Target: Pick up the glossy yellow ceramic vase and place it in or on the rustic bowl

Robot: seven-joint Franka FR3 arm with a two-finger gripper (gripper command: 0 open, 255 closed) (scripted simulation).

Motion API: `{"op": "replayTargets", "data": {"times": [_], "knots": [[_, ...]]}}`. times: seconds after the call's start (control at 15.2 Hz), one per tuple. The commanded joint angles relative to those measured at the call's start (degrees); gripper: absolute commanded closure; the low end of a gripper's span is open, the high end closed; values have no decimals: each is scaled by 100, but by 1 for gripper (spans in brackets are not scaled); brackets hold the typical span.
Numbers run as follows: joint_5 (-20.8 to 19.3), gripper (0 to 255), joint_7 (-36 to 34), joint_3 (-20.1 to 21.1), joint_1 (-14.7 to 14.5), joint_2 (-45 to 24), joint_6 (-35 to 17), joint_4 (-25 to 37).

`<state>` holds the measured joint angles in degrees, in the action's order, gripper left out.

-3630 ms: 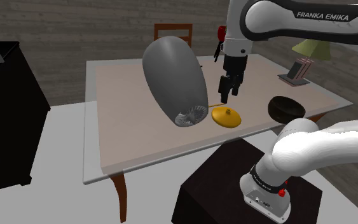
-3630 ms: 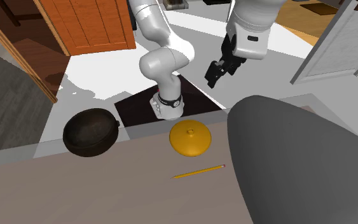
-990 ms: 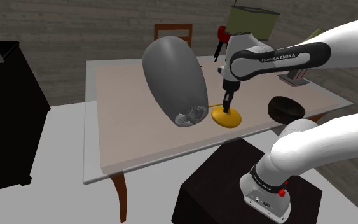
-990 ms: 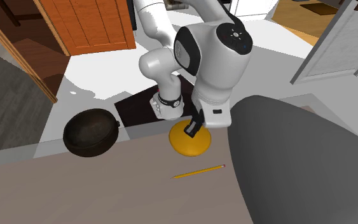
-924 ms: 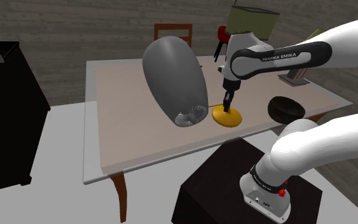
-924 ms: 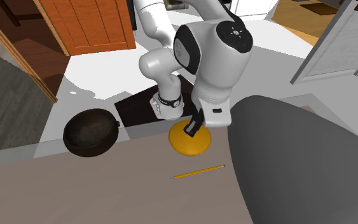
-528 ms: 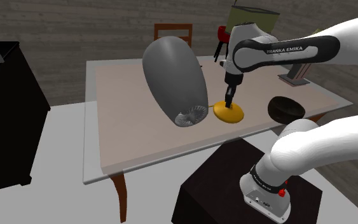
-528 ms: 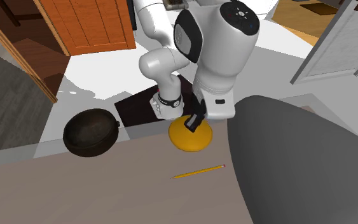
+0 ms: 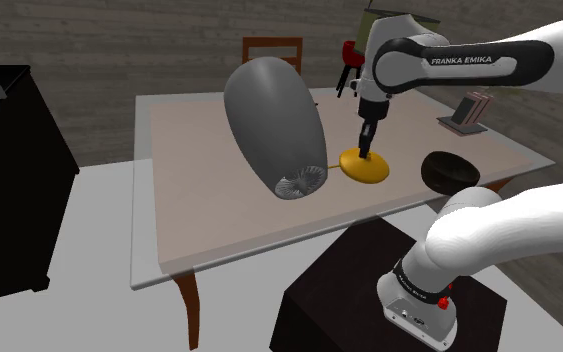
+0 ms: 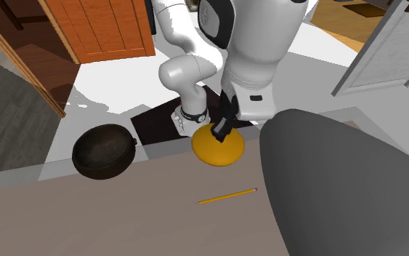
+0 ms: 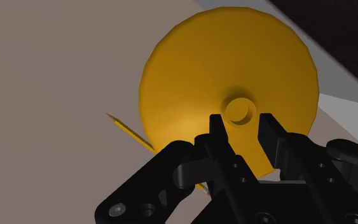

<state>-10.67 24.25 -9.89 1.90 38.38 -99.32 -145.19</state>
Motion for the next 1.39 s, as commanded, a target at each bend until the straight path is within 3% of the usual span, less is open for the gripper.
{"op": "replayTargets", "data": {"times": [0.0, 1.06, 1.32], "knots": [[21, 255, 11, 21, -9, 3, 175, 170], [119, 255, 113, 132, -43, -59, 1336, 1396], [-235, 255, 615, -250, 168, 283, 1528, 1322]]}}
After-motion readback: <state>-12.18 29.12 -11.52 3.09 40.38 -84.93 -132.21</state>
